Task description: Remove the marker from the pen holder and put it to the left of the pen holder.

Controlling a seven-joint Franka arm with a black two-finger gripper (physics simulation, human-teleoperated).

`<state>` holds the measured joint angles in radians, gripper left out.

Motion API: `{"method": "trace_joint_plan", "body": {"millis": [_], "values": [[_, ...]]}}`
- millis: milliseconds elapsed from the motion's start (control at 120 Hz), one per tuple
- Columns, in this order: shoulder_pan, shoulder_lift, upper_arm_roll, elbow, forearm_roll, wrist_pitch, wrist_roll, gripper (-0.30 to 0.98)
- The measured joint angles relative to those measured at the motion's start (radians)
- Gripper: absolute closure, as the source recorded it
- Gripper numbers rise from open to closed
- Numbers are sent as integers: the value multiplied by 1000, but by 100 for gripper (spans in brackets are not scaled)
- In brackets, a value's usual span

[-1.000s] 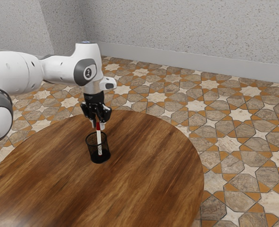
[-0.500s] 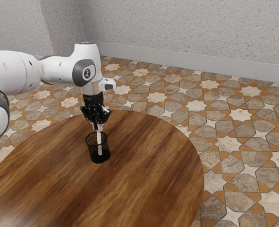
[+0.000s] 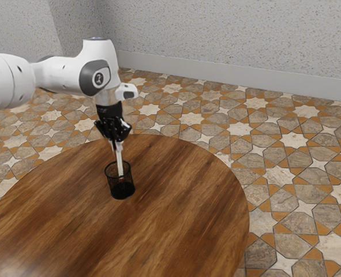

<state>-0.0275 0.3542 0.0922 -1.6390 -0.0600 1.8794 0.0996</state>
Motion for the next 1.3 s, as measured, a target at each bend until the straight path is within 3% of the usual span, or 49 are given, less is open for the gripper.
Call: {"method": "trace_joint_plan", "body": {"millis": [242,442,792,1083,1300], "values": [[-19,-185,-2,-54,30,-32,-11,78],[5,-247,-5,-55,108,-173,-34,78],[57,-30,40,-26,243,-388,-30,78],[83,146,105,13,259,-523,29,77],[93,200,114,17,258,-585,69,77]]}}
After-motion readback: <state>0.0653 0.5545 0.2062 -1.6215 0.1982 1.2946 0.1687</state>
